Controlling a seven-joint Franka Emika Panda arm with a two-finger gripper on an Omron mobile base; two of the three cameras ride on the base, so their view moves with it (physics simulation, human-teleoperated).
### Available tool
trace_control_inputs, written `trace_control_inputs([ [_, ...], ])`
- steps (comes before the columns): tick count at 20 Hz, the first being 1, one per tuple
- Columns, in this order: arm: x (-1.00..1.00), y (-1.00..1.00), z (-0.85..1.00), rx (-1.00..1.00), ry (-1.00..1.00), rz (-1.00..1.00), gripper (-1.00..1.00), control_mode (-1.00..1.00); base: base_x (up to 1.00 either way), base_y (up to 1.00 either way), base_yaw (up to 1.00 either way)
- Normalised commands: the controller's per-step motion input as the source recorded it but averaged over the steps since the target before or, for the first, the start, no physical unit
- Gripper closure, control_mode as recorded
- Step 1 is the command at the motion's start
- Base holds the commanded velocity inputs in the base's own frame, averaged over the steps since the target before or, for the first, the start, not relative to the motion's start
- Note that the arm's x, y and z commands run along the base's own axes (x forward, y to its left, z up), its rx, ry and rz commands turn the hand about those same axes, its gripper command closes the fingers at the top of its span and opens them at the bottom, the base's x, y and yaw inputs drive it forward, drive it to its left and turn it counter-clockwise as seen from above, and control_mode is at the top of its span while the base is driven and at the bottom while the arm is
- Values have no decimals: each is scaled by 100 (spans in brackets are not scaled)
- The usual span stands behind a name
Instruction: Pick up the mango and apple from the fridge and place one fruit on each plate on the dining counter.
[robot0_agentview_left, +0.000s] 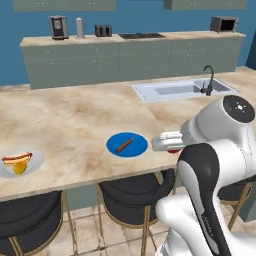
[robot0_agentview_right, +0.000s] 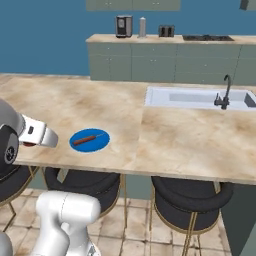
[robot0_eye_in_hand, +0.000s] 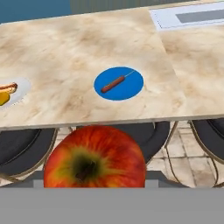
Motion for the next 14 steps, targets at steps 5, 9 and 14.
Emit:
trace_control_inputs([
  [5,0,0,0,0,0,0,100,100,62,0,-1],
  [9,0,0,0,0,0,0,100,100,6,0,0],
  [14,21,0,2,0,12,0,100,-100,8,0,0],
])
